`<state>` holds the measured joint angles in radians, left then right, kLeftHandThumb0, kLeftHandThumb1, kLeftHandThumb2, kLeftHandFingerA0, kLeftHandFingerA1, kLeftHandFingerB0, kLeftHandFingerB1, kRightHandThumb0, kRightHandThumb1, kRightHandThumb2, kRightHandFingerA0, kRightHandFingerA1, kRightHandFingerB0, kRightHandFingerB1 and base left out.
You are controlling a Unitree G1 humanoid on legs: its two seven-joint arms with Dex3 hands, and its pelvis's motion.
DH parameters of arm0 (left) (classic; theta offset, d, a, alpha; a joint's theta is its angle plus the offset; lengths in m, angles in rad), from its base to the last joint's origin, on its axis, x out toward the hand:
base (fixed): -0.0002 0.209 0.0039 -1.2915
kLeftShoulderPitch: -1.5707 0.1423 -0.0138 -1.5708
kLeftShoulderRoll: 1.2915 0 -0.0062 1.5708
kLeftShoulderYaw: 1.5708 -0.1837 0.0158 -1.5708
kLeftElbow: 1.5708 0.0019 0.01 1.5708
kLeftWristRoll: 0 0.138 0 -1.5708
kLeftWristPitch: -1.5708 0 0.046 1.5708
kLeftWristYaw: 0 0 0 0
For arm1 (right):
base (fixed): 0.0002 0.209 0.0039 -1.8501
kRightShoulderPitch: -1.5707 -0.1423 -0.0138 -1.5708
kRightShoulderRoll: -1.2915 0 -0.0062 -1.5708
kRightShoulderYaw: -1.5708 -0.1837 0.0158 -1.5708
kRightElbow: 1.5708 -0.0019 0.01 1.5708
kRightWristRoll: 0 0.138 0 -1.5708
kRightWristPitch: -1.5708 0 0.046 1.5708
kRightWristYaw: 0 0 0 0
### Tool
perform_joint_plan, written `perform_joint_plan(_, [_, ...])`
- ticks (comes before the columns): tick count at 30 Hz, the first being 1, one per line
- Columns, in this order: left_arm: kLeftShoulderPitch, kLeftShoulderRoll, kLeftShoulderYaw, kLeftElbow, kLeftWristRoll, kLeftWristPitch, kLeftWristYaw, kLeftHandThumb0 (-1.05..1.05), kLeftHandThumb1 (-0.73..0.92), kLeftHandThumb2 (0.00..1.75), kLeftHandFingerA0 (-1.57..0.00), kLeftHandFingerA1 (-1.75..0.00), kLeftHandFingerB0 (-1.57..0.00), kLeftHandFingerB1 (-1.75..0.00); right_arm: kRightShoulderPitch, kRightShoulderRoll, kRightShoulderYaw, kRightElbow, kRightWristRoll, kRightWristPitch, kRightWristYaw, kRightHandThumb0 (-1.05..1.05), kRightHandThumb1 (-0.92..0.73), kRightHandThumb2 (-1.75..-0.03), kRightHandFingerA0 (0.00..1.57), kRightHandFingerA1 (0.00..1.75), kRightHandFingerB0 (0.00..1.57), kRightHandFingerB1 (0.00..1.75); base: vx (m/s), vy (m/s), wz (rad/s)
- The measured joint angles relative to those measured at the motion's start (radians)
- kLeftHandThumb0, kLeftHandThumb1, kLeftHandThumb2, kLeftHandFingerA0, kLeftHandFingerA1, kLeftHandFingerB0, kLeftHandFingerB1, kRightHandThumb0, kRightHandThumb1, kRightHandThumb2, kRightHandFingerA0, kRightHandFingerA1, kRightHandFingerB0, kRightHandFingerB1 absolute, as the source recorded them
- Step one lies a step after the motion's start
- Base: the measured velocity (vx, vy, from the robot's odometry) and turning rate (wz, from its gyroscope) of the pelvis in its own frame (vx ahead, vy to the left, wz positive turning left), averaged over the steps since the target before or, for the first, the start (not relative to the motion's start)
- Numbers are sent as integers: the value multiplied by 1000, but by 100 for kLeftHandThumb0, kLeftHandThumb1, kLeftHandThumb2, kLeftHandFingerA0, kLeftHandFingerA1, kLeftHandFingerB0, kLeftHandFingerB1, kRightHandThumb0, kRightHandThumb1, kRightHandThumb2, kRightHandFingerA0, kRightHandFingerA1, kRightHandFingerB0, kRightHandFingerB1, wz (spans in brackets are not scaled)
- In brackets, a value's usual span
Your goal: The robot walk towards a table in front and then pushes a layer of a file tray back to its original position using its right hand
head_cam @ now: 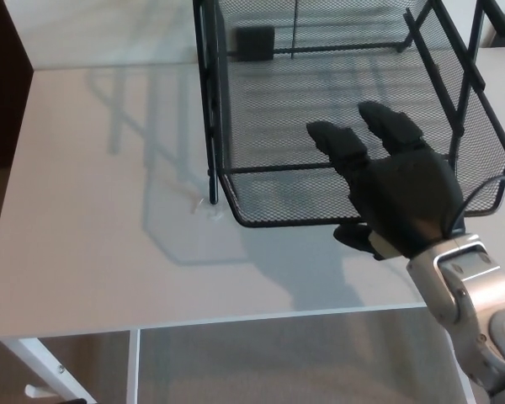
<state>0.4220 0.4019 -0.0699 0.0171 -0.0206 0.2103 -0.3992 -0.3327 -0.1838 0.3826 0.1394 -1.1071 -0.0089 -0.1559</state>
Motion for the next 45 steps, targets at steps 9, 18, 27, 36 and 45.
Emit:
perform_joint_plan(9, [-1,0,0,3,7,-18,-3,-13,63,59,-51,-47,-38,-40,-53,2,27,34,12,44,27,-66,-43,-77,7,15,5,31,0,0,0])
perform_joint_plan(18, [-3,1,0,-1,8,-29,-7,-11,64,59,-50,-46,-36,-39,-71,-13,33,32,30,59,53,-66,-53,-56,0,22,6,28,0,0,0])
perform_joint_plan(27, [-3,2,0,-7,8,-28,-15,-12,64,59,-49,-46,-37,-39,-1,-49,36,-48,53,47,55,-67,-53,-57,4,22,8,29,0,0,0])
perform_joint_plan(36, [-11,1,1,-10,7,-28,-19,-12,63,58,-50,-45,-36,-39,109,-113,31,-173,78,10,49,-67,-44,-83,0,17,0,32,0,0,0])
perform_joint_plan(45, [-12,2,0,-8,9,-28,-22,-10,63,58,-50,-45,-38,-39,249,-160,18,-400,91,-32,43,-69,-45,-82,2,14,2,30,0,0,0])
